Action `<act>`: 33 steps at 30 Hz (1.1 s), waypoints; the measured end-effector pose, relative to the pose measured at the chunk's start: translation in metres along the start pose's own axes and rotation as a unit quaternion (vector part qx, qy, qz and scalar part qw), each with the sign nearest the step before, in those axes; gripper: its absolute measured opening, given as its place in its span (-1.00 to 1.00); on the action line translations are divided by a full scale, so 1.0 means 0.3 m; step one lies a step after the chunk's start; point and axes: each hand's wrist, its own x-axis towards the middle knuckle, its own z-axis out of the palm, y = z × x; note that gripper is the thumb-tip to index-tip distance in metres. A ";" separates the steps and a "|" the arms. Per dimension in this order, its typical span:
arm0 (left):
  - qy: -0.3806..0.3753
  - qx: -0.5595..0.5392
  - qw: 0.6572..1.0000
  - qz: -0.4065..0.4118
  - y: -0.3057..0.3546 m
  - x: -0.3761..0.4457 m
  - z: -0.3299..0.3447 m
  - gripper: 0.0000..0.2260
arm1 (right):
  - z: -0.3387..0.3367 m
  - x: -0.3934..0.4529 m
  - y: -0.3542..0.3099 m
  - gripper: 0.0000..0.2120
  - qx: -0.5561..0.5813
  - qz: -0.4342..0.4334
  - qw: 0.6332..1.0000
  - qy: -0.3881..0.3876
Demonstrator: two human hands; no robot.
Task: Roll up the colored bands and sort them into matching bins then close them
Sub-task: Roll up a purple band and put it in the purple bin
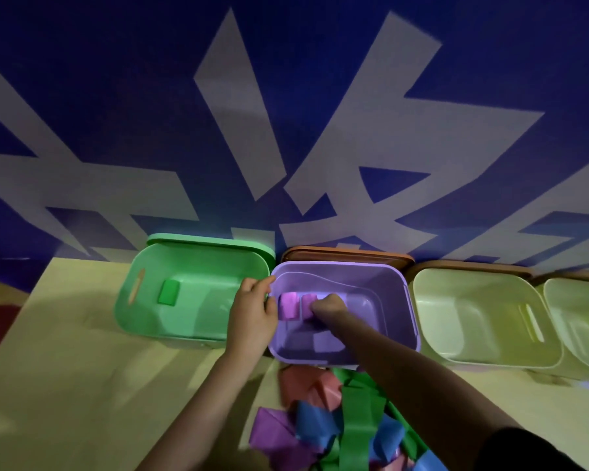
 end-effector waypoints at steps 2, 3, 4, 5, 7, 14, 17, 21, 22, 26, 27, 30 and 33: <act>0.006 -0.003 1.000 0.007 -0.006 0.002 0.007 -0.64 | 0.009 0.004 -0.001 -0.89 -0.024 -0.006 1.000 -0.002; 0.008 -0.006 1.000 0.008 -0.008 0.002 0.008 -0.64 | 0.013 0.004 -0.002 -0.90 -0.029 -0.009 1.000 0.001; 0.011 -0.010 1.000 0.010 -0.010 0.001 0.010 -0.64 | 0.014 0.003 -0.004 -0.92 -0.031 -0.014 0.999 0.004; 0.013 -0.011 1.000 0.012 -0.011 0.000 0.009 -0.64 | 0.017 0.006 -0.003 -0.93 -0.033 -0.015 0.999 0.006; 0.014 -0.012 1.000 0.017 -0.014 0.000 0.010 -0.64 | 0.023 0.014 -0.004 -0.89 -0.040 -0.010 0.999 0.007; 0.019 -0.021 0.999 0.016 -0.019 0.002 0.020 -0.63 | 0.044 0.028 0.004 -0.77 -0.069 -0.036 0.997 0.011; 0.016 -0.019 1.000 0.012 -0.016 0.001 0.019 -0.64 | 0.034 0.031 0.000 -0.87 -0.037 -0.056 0.997 0.031; 0.018 -0.020 1.000 0.014 -0.013 -0.001 0.020 -0.63 | 0.024 0.033 -0.001 -0.71 -0.064 -0.073 0.995 0.036; 0.020 -0.020 0.999 0.015 -0.013 -0.001 0.022 -0.63 | 0.023 0.029 0.001 -0.75 -0.062 -0.075 0.994 0.045; 0.021 -0.018 0.999 0.017 -0.012 -0.002 0.023 -0.62 | 0.028 0.038 0.019 -0.77 -0.138 -0.081 0.985 0.064; 0.021 -0.017 0.999 0.017 -0.012 -0.002 0.023 -0.62 | 0.030 0.041 0.020 -0.76 -0.133 -0.084 0.986 0.059; 0.021 -0.017 0.999 0.020 -0.011 -0.004 0.024 -0.62 | 0.042 0.045 0.019 -0.79 -0.108 -0.078 0.989 0.068; 0.028 -0.018 0.999 0.020 -0.009 -0.001 0.030 -0.61 | 0.040 0.046 0.020 -0.74 -0.125 -0.082 0.986 0.077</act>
